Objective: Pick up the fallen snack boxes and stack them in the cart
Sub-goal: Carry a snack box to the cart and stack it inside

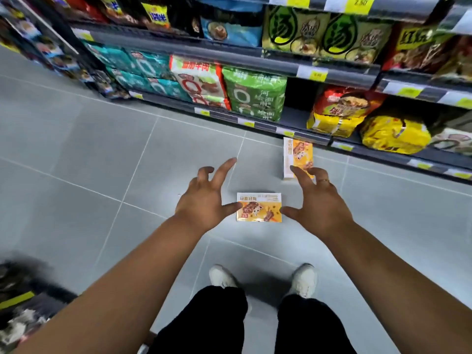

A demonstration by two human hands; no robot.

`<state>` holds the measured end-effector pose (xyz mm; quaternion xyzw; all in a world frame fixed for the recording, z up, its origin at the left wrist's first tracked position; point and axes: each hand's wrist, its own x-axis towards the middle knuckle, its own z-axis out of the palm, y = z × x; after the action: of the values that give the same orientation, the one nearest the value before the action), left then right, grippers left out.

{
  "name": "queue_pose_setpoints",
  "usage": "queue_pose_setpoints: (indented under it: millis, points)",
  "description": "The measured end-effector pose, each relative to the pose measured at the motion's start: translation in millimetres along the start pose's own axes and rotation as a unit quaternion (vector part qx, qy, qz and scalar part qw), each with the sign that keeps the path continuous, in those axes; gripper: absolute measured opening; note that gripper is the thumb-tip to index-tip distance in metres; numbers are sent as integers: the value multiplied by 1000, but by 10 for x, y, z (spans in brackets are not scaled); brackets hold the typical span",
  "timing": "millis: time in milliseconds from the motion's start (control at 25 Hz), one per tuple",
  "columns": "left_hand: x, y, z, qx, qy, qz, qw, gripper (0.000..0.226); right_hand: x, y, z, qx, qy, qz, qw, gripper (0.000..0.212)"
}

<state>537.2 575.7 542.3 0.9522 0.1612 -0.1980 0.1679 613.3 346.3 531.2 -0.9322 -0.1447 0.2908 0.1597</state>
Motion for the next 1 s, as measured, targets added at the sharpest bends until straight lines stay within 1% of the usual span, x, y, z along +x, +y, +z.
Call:
queue_pose_setpoints:
  millis: [120,200,280,320,480,560,680,760,800,920,1000]
  points:
    - [431,-161,657,-27,-6,-3,1000,103,396,230,513,8,-2,23,1000,96]
    - [720,-331,1317,-58,-15,-17,998,105,735,494,1058,13,-21,33,999,98]
    - [1077,-505,1934,-61,-23,-17,998,103,1196,753,1594,17,-17,47,999,103]
    - [1192,-651,2267,-71,-28,-28,997,102,1407,883,1888,17,-33,58,998,106]
    - [1663,-1174,3553,-50,-53,-79,994,105,2276,1263,3072,-23,-85,122,989,122]
    - [1983,-1354,4205,-57,-70,-115,989,107,2690,1408,3715,-20,-92,153,984,129]
    - [2606,-1489,4927,-91,-76,-156,981,113,3256,1623,4444,6,-109,163,980,140]
    - [2901,-1535,5184,-117,-80,-152,978,119,3476,1742,4687,29,-101,153,983,140]
    - [3016,-1559,5287,-133,-76,-142,978,120,3563,1812,4759,38,-91,149,984,137]
    - [3095,-1587,5441,-160,-76,-138,974,112,3591,1925,4822,35,-74,148,986,122]
    - [3053,-1562,5441,-152,-62,-134,977,107,3541,1911,4817,25,-72,138,987,120]
